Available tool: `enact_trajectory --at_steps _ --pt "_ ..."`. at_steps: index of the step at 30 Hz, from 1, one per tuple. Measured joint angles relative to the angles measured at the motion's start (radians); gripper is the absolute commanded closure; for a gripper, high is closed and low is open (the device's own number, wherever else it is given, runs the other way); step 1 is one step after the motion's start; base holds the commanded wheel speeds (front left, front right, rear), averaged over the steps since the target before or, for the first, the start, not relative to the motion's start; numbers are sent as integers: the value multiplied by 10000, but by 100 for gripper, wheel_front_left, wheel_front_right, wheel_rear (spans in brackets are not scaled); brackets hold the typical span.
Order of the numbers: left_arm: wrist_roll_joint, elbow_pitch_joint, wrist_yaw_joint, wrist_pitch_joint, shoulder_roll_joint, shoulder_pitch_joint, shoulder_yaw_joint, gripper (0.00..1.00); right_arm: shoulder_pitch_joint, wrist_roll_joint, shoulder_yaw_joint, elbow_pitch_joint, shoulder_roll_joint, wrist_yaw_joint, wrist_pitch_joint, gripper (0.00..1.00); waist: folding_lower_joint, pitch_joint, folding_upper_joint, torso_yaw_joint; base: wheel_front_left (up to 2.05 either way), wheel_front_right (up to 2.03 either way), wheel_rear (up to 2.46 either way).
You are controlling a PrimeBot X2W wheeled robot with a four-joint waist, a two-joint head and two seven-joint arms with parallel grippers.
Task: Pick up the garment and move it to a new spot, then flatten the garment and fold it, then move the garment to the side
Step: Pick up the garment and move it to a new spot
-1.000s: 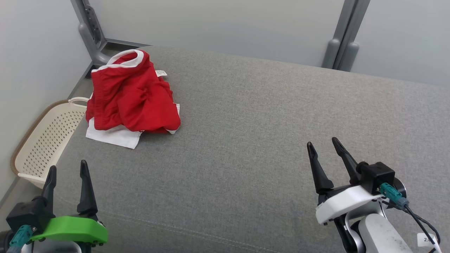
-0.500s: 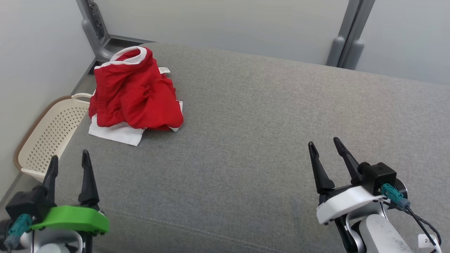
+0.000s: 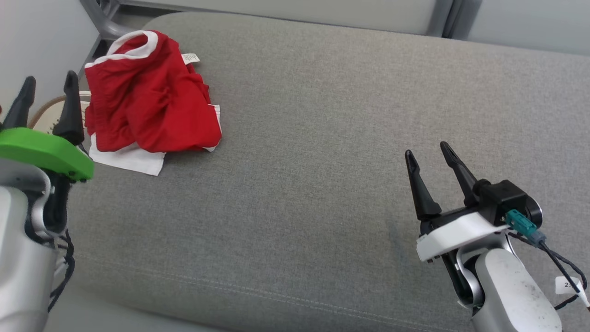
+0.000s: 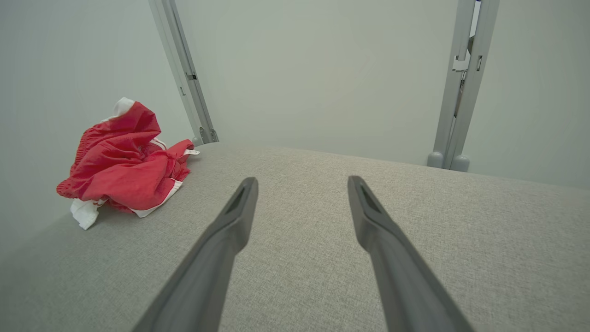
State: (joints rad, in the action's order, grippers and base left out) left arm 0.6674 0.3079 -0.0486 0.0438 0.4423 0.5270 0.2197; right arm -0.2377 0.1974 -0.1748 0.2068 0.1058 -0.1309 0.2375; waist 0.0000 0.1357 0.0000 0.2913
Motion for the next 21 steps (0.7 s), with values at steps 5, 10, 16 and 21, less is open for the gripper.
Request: enact_trajectory --at_steps 5,10,16,21 --pt "435 2479 813 -848 119 2003 42 0 -526 -77 -178 -259 163 0 -134 0 0 811 0 -356 0 0 0" --pt "819 4314 1231 -1457 286 3184 -6 0 -798 -94 -353 -395 299 0 -207 0 0 1491 0 -727 0 0 0" --pt "1116 5898 1555 -2190 510 4034 40 0 -1031 -138 -495 -510 393 0 -219 0 1 2234 0 -1154 0 0 0" --pt "1269 6855 1628 -2278 771 4485 -12 0 -1161 -144 -610 -525 387 0 -217 0 1 2746 0 -1444 0 0 0"
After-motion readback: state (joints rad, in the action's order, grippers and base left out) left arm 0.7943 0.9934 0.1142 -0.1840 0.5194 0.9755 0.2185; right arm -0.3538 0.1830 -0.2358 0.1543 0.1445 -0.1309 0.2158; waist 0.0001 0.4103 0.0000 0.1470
